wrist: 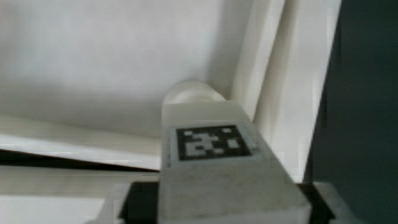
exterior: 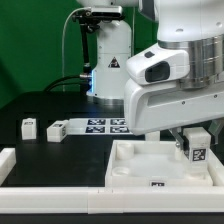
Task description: Assemble one leg
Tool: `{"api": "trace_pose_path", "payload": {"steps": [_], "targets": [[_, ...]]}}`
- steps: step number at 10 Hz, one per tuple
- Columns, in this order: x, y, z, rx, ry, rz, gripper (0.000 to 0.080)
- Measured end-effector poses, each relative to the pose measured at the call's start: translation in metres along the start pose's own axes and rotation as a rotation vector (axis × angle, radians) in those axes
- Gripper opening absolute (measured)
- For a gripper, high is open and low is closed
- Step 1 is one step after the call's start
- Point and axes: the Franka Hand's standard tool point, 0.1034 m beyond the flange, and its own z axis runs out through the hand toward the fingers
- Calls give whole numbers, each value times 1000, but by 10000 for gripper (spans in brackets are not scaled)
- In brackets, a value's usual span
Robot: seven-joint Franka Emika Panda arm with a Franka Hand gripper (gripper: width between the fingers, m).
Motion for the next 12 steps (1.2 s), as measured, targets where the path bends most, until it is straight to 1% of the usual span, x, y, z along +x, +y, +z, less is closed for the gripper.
{"api": "trace_pose_path", "payload": {"steps": [4,6,8,9,10,11,12], "targets": [[0,0,1,2,-1,61,294],[1,0,1,15,12,357,294],[3,-2,1,19,44,587,294],[2,-3,1,24,48,737,294],[2,-6,2,36,46,905,294],[1,-8,3,41,47,1108,294],[1,-9,3,42,46,1231,294]]}}
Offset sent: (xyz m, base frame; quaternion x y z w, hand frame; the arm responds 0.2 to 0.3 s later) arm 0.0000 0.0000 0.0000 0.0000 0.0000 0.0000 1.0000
